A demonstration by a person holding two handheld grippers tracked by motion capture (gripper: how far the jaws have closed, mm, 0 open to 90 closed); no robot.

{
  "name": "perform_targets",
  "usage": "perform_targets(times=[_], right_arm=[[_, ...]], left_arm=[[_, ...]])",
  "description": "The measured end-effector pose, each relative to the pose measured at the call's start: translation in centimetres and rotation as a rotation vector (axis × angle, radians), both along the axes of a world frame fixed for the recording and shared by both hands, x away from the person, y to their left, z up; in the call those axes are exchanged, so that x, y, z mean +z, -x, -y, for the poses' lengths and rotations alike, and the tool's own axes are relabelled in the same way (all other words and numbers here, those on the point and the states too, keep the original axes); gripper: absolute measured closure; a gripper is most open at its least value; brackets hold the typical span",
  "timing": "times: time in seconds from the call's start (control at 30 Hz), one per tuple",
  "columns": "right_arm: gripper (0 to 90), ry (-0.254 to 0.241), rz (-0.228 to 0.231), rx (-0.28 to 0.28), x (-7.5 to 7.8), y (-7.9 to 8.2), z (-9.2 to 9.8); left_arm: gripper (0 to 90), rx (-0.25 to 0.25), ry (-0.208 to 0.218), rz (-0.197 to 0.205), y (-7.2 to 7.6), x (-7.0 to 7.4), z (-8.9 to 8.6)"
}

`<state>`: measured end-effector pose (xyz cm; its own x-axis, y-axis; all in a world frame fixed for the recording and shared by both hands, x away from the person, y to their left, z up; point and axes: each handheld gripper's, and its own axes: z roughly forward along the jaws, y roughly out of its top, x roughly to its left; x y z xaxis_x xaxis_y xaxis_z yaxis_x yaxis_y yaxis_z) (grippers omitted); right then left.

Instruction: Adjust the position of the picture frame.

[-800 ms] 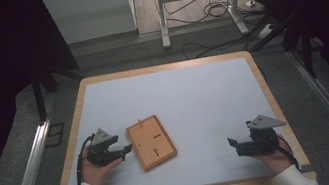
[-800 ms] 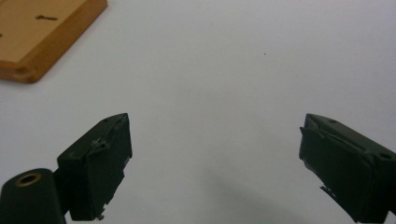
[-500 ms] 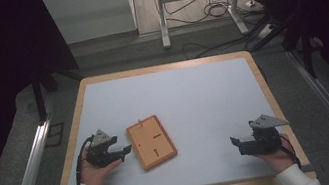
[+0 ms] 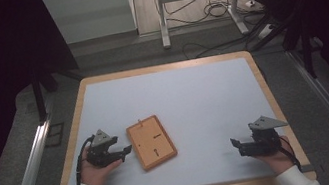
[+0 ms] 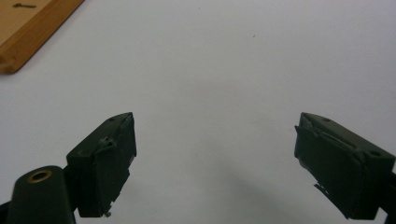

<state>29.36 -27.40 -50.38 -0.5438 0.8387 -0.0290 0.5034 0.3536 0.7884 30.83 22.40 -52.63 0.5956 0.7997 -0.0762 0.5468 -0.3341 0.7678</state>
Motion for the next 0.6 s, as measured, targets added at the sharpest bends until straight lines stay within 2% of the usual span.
perform_targets(times=[0.1,0.2,0.37,0.6], right_arm=[[13.8,0.010,0.000,-0.001,-0.1,0.1,-0.1],[14.0,-0.001,0.001,-0.003,0.0,0.1,0.0],[14.2,-0.009,0.014,0.000,0.2,0.2,0.1],[14.2,0.003,0.016,0.003,0.1,0.2,0.0]], left_arm=[[29.6,-0.007,-0.007,0.001,0.0,0.0,0.3],[28.3,-0.013,0.011,0.004,-0.1,0.1,0.4],[22.9,0.010,0.020,0.008,-0.1,0.6,0.2],[19.5,0.004,0.030,0.008,-0.4,1.3,0.2]])
